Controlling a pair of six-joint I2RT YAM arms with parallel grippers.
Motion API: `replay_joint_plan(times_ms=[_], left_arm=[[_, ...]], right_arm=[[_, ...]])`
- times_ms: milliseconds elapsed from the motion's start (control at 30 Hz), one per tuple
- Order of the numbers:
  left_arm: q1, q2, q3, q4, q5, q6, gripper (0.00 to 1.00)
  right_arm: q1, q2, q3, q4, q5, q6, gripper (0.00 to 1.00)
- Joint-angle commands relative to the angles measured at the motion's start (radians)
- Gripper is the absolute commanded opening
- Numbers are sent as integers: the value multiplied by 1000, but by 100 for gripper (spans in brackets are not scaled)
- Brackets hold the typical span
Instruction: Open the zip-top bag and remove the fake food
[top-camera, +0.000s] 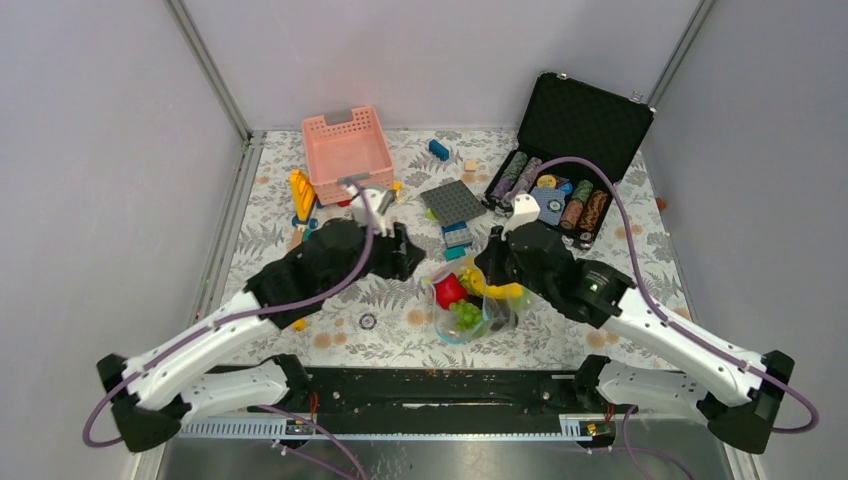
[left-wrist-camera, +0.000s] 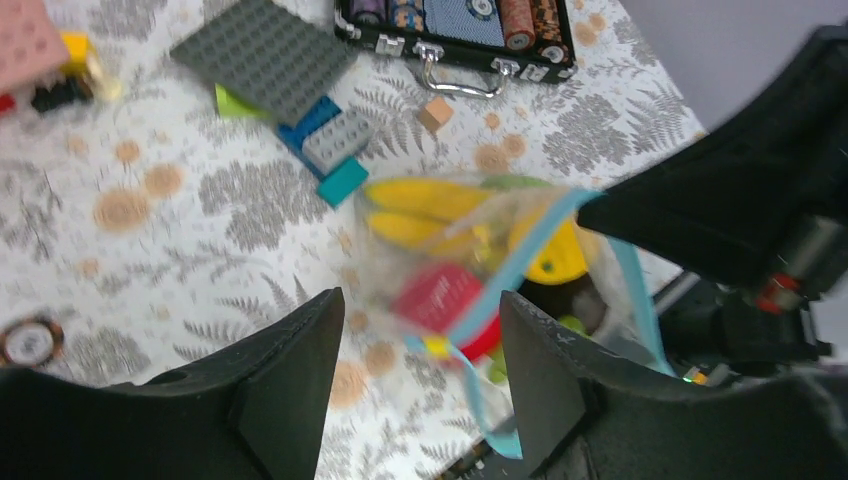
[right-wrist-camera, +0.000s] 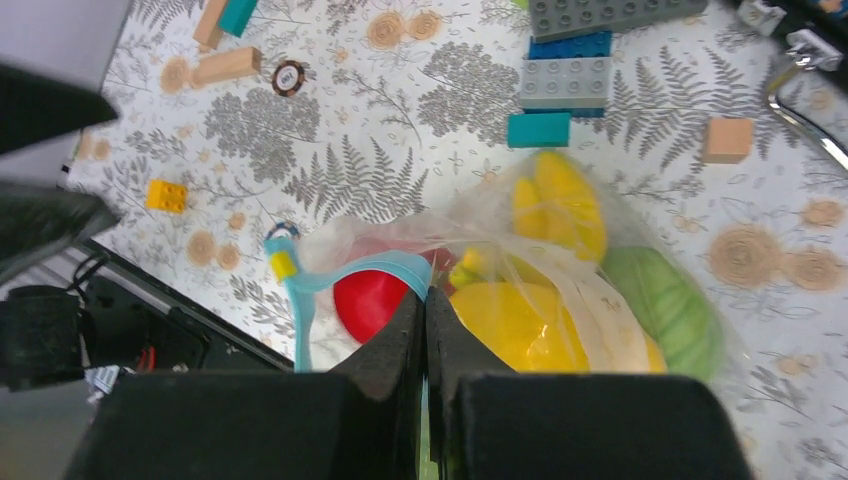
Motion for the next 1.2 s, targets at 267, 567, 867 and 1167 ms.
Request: replay_joint_plan(times_ms=[267, 567, 867, 1167], left_arm=[[2, -334, -363, 105, 123, -519, 52], [-34, -197, -418, 265, 133, -615, 52], [-41, -39, -407, 307, 94, -650, 51], [-84, 41, -434, 357, 38, -743, 72]], right_arm=[[27, 104, -16, 292, -62, 125, 0], [28, 44, -105, 350, -80, 143, 0], [28, 9, -147, 365, -86, 141, 0], [28, -3, -162, 381, -87, 137, 0]])
